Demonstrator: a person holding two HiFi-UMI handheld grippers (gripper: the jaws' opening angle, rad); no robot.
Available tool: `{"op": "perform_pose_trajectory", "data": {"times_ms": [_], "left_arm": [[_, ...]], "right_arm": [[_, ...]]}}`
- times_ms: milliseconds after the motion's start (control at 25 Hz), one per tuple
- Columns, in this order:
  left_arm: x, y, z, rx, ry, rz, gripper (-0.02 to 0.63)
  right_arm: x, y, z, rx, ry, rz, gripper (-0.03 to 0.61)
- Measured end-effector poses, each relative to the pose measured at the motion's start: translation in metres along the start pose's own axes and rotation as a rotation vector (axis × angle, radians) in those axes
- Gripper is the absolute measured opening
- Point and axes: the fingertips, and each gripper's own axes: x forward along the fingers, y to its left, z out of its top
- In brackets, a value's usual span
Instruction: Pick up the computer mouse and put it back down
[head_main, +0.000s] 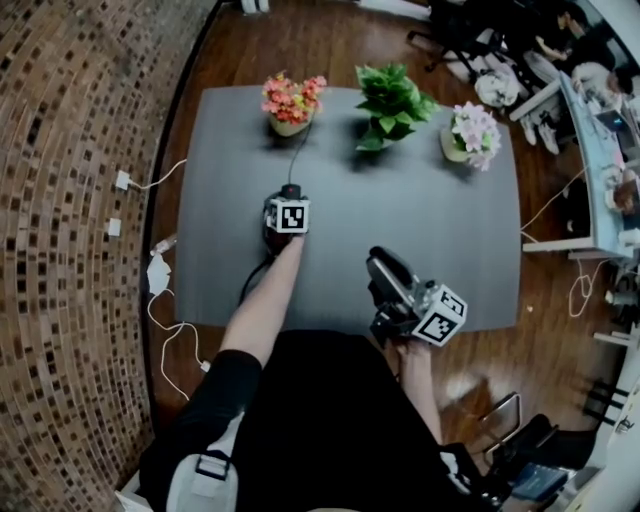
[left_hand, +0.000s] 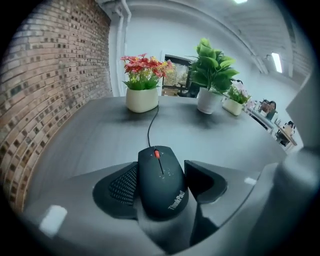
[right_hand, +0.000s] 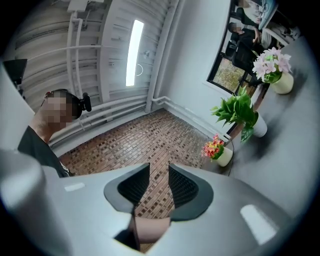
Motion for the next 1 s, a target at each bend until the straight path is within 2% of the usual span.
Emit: {"op": "perform_pose_trajectory", "data": {"times_ms": [80,320,440,520,600,640,880,960,1000], "left_arm": [[0.005,0.001,0.002,0.024,-0.007,0.032,0.293],[0.016,-0.006,-0.013,0.053,0.034,0.04,0.293],[0.016,-0.005,-0.011,0.037,0.002,0.026,0.293],[0.016,-0.009,-0.011,0.034,-0.01,-0.017,0.295],[0.014,-0.012,-0.013,0.033,-0.009,-0.051,0.361],[0.01,-0.012,-0.014,0.027,-0.013,-0.059,0.374],[-0.031,0.003,-0.02,-0.005,-0.114,-0.049,0.393],[-0.054,0.013,-0.028,-0.048,-0.155,-0.031,0.394],[-0.066,0.018,-0.031,-0.094,-0.181,-0.034,0.393]], "right_arm": [[0.0,0.0,0.0,0.003,0.002,-0.004,0.092],[0.004,0.004,-0.002,0.002,0.013,0.001,0.092],[0.007,0.006,-0.003,0.001,0.023,0.013,0.092],[0.009,0.008,-0.003,0.003,0.024,0.022,0.094],[0.01,0.009,-0.003,0.003,0.026,0.028,0.092],[0.011,0.01,-0.003,0.002,0.028,0.029,0.092],[0.013,0.009,-0.003,0.009,0.031,0.054,0.092],[0.014,0.009,-0.004,0.012,0.032,0.061,0.092],[0.016,0.01,-0.005,0.012,0.034,0.067,0.092]]}}
